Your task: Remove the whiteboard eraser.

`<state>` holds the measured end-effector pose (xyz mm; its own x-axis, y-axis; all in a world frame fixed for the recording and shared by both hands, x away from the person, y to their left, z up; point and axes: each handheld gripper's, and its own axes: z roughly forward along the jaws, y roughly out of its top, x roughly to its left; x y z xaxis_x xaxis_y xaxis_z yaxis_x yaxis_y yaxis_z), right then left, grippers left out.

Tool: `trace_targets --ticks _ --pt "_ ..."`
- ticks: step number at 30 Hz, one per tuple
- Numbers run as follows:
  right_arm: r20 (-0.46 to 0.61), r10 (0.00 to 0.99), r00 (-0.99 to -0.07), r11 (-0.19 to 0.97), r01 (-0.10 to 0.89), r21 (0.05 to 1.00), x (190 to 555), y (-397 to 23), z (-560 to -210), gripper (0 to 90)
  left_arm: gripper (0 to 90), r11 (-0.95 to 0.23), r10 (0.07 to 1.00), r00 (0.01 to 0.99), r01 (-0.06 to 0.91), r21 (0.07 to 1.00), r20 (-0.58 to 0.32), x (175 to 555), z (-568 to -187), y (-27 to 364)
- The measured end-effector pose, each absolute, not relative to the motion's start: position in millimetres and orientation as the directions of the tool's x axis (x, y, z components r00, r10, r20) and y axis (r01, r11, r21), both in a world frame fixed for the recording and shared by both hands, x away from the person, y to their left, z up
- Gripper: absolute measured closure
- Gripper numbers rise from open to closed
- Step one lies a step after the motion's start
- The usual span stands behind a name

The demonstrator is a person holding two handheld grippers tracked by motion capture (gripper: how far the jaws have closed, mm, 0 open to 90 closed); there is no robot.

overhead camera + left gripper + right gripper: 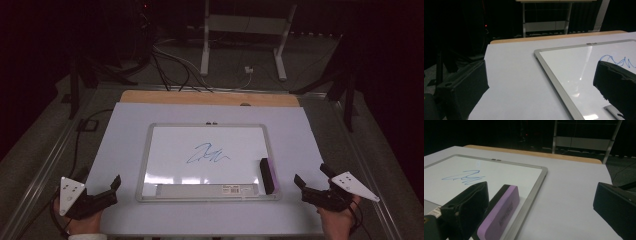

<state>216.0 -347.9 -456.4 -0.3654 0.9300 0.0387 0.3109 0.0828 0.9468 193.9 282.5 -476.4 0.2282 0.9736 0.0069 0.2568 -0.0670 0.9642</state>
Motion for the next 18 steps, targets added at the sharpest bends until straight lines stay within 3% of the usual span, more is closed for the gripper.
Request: trace_targets --ticks 18 --pt "0.065 0.910 -0.411 0.114 0.398 0.910 233 -338 -444 0.5 0.4 -0.071 0.976 0.216 0.267 0.961 0.012 197 -483 283"
